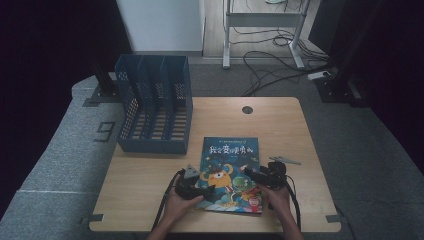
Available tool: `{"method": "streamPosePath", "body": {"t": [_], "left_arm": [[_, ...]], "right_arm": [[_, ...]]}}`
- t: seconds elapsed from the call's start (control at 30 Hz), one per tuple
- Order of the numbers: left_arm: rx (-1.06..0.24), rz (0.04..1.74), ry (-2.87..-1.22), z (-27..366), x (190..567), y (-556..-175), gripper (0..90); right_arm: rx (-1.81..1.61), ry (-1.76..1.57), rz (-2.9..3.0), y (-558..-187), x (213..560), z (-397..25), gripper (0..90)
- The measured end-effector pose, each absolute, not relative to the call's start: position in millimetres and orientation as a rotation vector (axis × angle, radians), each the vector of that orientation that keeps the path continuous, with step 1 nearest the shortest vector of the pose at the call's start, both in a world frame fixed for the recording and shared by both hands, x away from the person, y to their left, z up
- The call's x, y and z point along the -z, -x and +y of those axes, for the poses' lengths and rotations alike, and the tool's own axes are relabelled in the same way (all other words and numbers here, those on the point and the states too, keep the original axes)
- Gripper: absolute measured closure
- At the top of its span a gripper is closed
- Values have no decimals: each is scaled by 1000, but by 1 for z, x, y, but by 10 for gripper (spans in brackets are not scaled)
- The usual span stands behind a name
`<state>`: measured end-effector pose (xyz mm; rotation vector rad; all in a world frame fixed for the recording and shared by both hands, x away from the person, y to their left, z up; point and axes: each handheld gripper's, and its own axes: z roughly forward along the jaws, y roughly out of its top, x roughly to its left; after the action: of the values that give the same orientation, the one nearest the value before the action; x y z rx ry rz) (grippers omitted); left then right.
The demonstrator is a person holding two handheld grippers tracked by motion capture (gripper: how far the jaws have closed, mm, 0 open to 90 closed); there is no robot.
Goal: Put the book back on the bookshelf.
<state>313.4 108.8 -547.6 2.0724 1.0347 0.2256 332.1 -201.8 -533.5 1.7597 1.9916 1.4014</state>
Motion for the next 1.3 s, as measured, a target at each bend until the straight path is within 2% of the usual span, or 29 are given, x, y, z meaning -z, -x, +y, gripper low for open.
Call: {"method": "streamPosePath", "body": {"t": [0.9, 1.07, 1.3], "left_arm": [[-208, 1055, -2047, 113, 548, -315, 190], [-175, 1060, -2025, 117, 548, -316, 188], [-172, 1048, -2033, 117, 548, -316, 194]], "right_arm": [[-1683, -1968, 1918, -334, 535, -221, 293], [-1771, -1979, 1981, -335, 538, -220, 348], [-1544, -1784, 2053, -337, 536, -198, 366]]}}
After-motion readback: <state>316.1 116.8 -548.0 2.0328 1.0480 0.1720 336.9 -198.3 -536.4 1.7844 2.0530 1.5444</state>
